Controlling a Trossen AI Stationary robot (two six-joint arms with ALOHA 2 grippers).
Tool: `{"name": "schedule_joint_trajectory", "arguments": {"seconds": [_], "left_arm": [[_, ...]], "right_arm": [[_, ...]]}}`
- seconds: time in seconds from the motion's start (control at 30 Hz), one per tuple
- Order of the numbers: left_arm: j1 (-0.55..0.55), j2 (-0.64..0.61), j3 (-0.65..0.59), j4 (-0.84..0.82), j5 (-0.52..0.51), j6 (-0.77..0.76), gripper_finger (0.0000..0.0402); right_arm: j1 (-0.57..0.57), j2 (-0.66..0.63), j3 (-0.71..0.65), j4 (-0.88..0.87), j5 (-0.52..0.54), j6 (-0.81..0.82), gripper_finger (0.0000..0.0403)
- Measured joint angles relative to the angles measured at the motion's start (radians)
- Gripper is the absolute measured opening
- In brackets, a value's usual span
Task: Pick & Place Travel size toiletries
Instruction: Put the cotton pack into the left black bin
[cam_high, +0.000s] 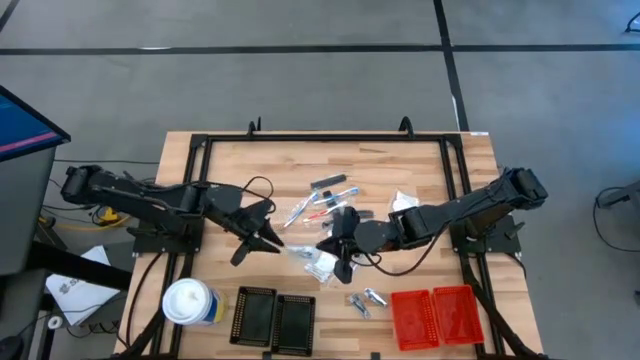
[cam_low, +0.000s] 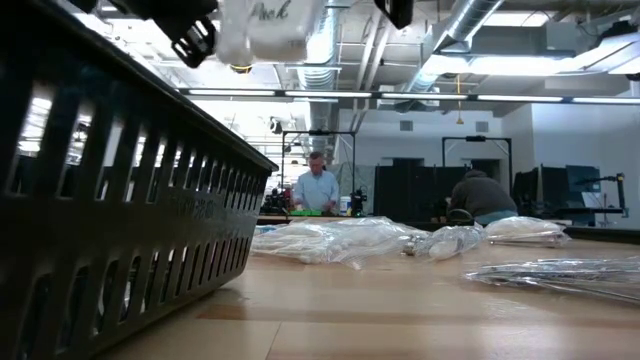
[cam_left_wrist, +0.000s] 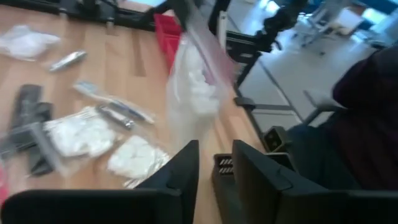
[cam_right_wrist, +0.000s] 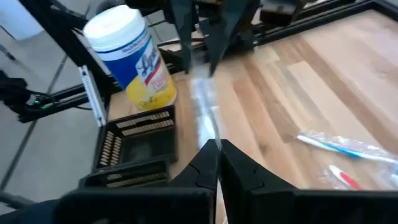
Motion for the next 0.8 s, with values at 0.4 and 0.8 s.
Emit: {"name": "schedule_joint_trajectory", "arguments": {"seconds": [0.4,0.8], "left_arm": [[-0.144,-0.004,0.201,-0.153,-0.293,0.182,0.0148],[-0.248,0.513,0.755,-0.594,-0.628,0.416,0.0201]], "right_arm": [[0.005,0.0,0.0,-0.009,-0.072,0.045,0.0001],[0.005,0.0,0.004,-0.045,-0.07,0.014,0.0]]}}
